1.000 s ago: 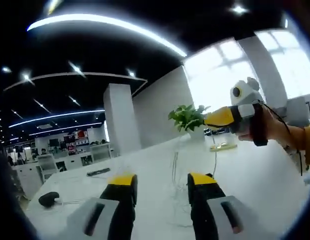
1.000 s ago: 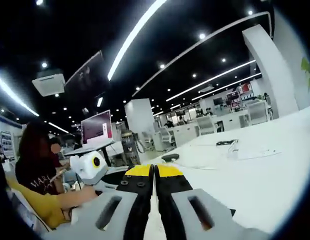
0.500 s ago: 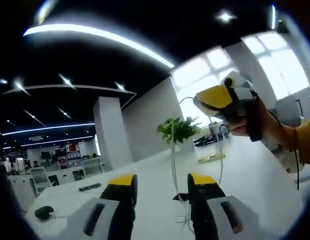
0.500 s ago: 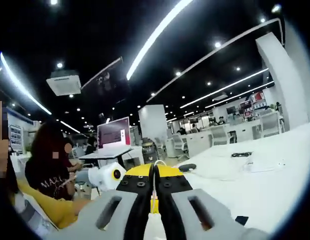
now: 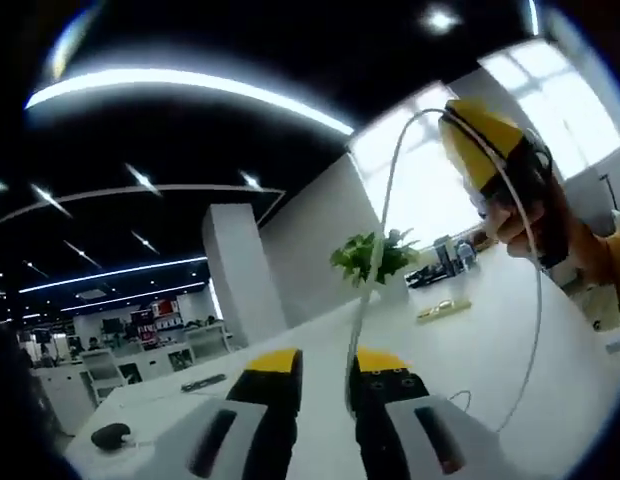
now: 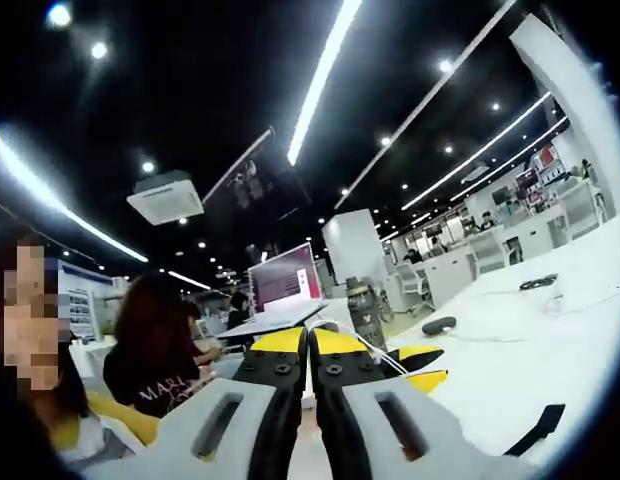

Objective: Peel open the Velcro strap on the desktop, arrange the wired earphones neatly onto it, and close the Velcro strap to secure them.

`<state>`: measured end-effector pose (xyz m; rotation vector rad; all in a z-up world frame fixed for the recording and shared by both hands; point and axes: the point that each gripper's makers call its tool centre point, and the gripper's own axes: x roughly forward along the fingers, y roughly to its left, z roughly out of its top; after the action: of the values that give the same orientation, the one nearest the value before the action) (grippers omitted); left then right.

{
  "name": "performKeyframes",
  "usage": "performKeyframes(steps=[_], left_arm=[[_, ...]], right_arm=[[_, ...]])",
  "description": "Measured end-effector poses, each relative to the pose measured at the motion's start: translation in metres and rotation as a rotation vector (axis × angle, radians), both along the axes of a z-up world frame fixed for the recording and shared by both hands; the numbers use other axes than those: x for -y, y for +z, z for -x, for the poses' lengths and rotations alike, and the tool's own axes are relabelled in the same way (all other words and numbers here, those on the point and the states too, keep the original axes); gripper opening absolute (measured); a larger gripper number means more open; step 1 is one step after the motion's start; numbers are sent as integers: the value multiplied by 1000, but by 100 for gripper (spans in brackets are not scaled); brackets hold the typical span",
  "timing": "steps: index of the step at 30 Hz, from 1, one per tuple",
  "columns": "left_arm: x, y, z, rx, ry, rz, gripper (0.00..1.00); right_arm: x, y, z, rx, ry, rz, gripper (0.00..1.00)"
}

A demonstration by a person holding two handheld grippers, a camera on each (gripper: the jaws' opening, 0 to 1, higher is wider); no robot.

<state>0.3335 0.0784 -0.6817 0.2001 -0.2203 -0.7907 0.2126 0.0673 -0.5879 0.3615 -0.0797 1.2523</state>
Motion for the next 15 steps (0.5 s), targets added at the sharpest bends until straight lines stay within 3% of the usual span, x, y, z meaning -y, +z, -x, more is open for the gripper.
performKeyframes(steps=[5,11,13,15], left_arm=[[-18,6,-12,29,85,4,18],[-41,9,-30,11,168,22,15],[-50,9,-35,10,195,29,13],[-55,11,-38,8,203,33,11]], right_arm=[[13,17,16,-20,67,-107,3],[40,35,22,-48,104,-226,3],[50,36,20,-34,80,-224,3],[60,36,16,20,20,-193,3]])
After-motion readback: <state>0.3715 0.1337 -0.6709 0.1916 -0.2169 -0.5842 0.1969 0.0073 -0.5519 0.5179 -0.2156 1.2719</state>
